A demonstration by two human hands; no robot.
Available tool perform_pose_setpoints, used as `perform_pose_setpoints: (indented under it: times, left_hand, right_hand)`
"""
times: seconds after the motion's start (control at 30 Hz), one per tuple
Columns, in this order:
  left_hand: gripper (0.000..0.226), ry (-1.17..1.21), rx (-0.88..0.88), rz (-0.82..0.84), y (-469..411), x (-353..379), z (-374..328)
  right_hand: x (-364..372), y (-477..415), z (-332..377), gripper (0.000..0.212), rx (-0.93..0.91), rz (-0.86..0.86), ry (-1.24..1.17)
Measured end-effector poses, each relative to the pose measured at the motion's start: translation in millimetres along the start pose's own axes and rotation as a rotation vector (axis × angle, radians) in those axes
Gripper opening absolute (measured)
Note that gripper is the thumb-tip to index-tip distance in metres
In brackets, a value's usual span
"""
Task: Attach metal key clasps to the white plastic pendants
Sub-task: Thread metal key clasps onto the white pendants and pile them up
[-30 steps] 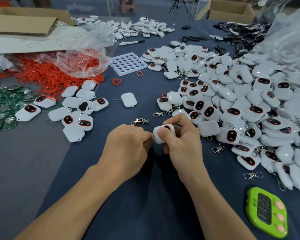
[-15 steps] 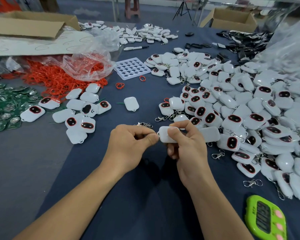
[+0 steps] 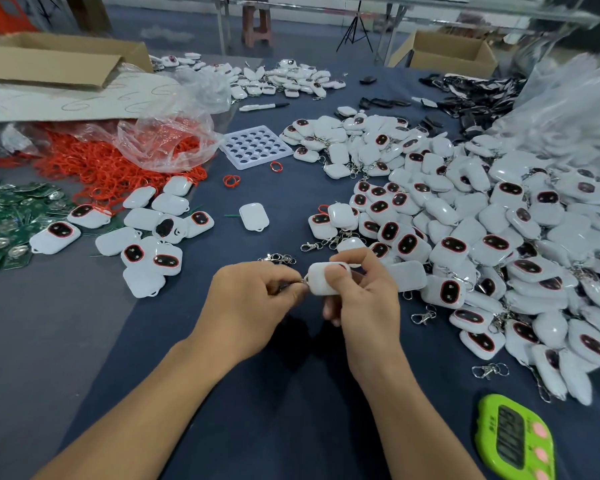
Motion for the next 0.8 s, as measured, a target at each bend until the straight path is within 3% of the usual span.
perform_pose_setpoints:
  times: [0.13,0.33,0.43,0.53,0.6,0.7,0.8]
  left_hand:
    - [0.017,0.265,-0.097,0.098,-4,3,1]
    - [0.02,0.349,-0.115,0.077,-3,2,1]
    - [0.018,0.054,0.005,0.019,1,1,-3]
    - [0.02,-0.383,0.297,-0.036,6,1,-18]
    - [0.02,-0.499,0.425,-0.037,9,6,-25]
    - [0.019,-0.368,0.31,-0.062,8,8,-20]
    - [0.017,0.036,0.025,0.088,-1,9,-3]
  right_hand:
    - [-1,-3,-1,0.02,0.102,0.022,-0.184]
    - [3,-2,-3,0.014,0.151,0.024,-0.277]
    - [1,2,3,0.006,-0.017,-0.009,-0.099]
    - [8,12,6,0.011,-0.215,0.008,0.226]
    - [7,11,4,0.015,-0.219,-0.034,0.3]
    - [0,3,0,0.018,-0.047,-0.068,0.163]
    - [-4,-2,-1,0.018,0.067,-0.033,-0.026]
Point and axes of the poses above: each hand's wrist, its own y-axis away from the middle knuckle, its own x-axis out of the palm, z = x × y, the point moved 5 cm from there along -y, towards the middle knuckle, and after that the axes turned 3 degrees about -x, right-handed, at the moved point
